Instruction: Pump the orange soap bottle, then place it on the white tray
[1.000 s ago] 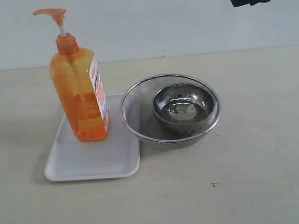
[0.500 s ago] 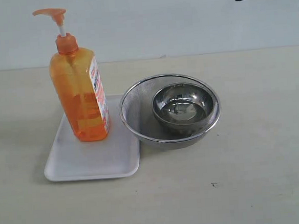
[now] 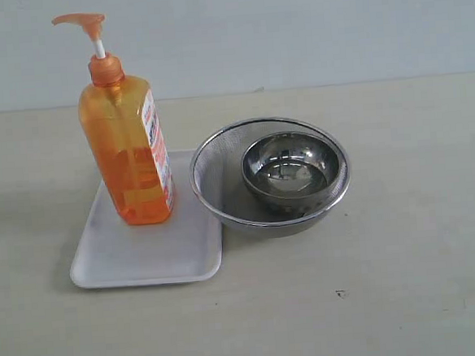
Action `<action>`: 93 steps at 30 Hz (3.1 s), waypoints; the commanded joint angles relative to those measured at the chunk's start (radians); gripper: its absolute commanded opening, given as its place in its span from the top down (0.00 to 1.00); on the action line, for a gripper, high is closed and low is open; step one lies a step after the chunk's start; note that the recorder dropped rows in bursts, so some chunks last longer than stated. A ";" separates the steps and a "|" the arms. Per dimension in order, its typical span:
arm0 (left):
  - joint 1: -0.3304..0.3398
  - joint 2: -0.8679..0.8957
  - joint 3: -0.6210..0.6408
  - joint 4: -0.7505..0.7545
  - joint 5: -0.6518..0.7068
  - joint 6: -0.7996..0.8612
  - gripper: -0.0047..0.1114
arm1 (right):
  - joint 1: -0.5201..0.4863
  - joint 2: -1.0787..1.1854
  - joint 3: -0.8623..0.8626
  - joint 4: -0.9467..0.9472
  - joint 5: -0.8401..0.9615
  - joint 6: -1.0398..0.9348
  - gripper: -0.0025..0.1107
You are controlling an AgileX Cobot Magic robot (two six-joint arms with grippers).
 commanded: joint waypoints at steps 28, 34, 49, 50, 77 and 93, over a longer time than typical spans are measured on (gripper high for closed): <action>-0.005 -0.004 0.004 -0.007 0.001 -0.005 0.92 | -0.003 -0.506 0.785 0.002 -0.788 0.135 0.98; -0.005 -0.004 0.004 -0.007 0.001 -0.005 0.92 | -0.003 -0.622 0.942 0.002 -0.790 0.078 0.98; -0.005 -0.004 0.004 -0.007 0.001 -0.005 0.92 | -0.003 -0.958 1.281 -0.002 -0.799 0.038 0.98; -0.005 -0.004 0.004 -0.007 0.001 -0.005 0.92 | -0.003 -0.977 1.304 -0.002 -0.799 0.038 0.98; -0.005 -0.004 0.004 -0.007 -0.001 -0.006 0.92 | -0.003 -1.516 1.616 -0.002 -0.508 -0.131 0.98; -0.005 -0.004 0.004 -0.007 -0.001 -0.006 0.92 | -0.003 -1.516 1.616 -0.722 -0.515 0.692 0.98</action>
